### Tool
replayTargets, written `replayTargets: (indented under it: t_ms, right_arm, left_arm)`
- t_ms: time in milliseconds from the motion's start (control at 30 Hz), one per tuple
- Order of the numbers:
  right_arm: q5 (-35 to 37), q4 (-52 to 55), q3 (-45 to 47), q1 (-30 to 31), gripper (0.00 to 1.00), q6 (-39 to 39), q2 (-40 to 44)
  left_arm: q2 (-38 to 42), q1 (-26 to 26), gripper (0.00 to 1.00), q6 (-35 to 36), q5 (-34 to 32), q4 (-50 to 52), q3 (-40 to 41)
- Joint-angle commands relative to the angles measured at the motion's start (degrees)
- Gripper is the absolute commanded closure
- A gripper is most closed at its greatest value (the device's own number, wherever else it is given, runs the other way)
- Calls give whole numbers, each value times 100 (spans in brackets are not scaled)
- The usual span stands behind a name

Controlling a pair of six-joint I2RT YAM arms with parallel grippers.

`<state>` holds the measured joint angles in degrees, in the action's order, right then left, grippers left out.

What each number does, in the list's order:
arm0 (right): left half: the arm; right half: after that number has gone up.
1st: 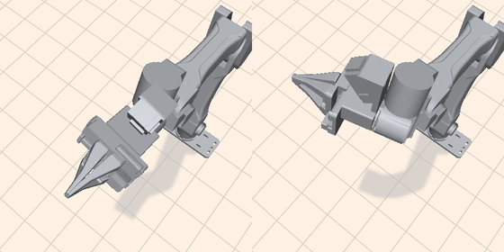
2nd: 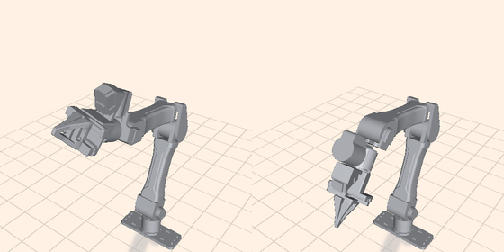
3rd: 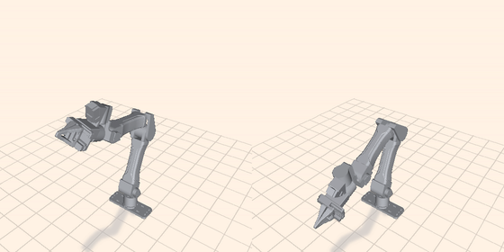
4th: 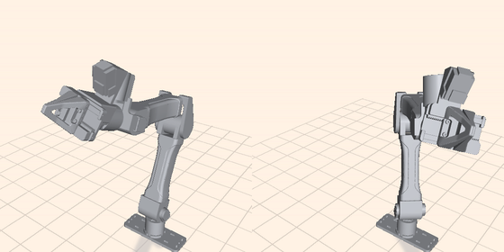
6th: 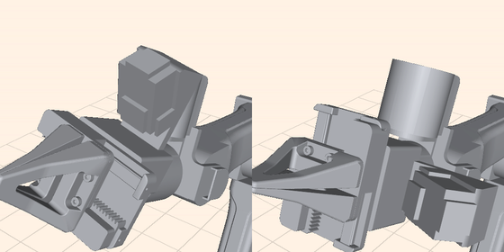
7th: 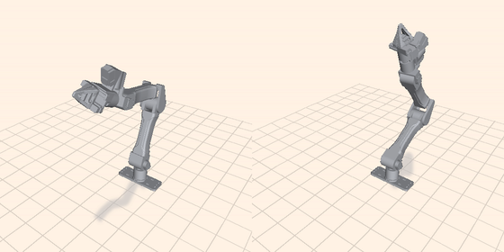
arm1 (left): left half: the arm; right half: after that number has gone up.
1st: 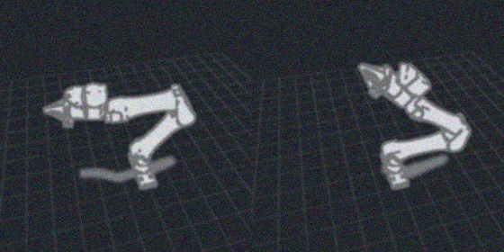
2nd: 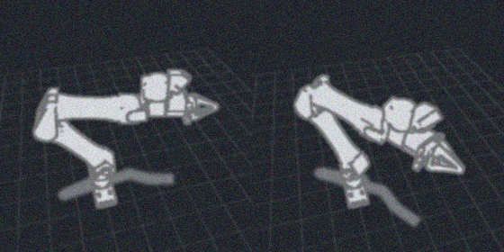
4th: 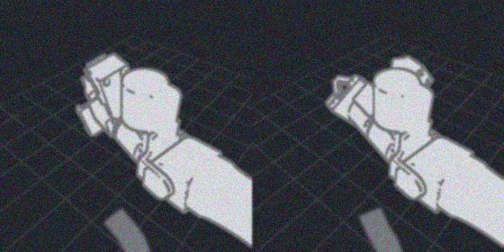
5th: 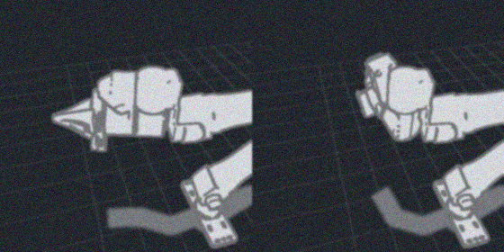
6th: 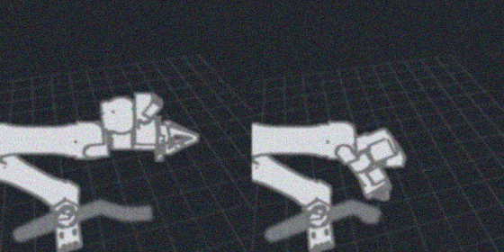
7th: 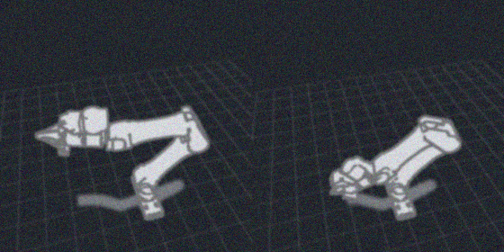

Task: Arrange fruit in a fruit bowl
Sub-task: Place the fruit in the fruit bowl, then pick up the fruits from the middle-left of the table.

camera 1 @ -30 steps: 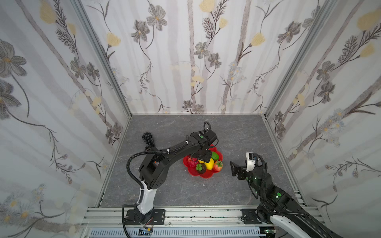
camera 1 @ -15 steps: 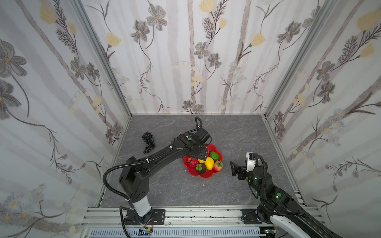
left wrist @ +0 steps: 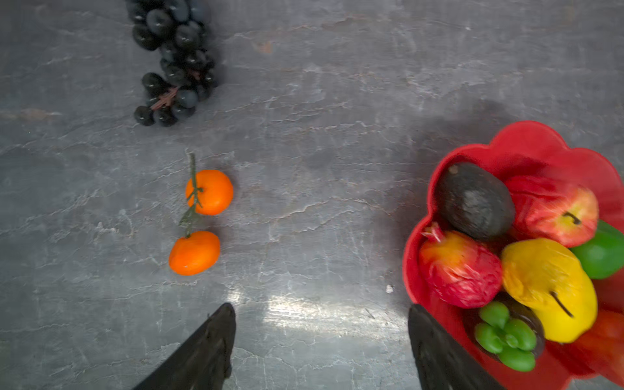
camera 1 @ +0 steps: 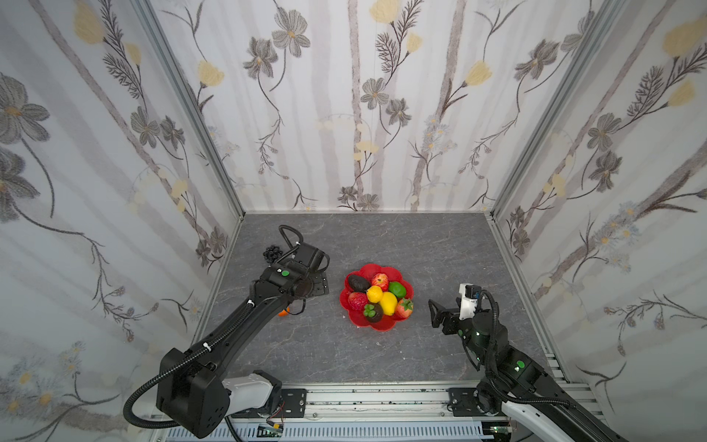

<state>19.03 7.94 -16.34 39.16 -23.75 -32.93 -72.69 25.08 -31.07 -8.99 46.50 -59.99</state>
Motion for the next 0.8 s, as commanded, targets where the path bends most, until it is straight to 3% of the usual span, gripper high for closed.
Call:
replayTargets:
  t_ms: [0, 233, 400, 767]
  right_arm:
    - [51, -52, 3, 2, 2, -24, 14]
    - [58, -24, -1, 3, 2, -23, 39]
    - [67, -18, 17, -2, 2, -11, 93]
    - [47, -56, 17, -2, 2, 2, 75]
  left_arm:
    - [33, -355, 21, -97, -137, -53, 139]
    - [-498, -1033, 26, -150, -245, -456, 139]
    - [-1145, -1469, 37, 47, -9, -659, -74]
    - [-2048, -1893, 50, 260, 30, -790, -399]
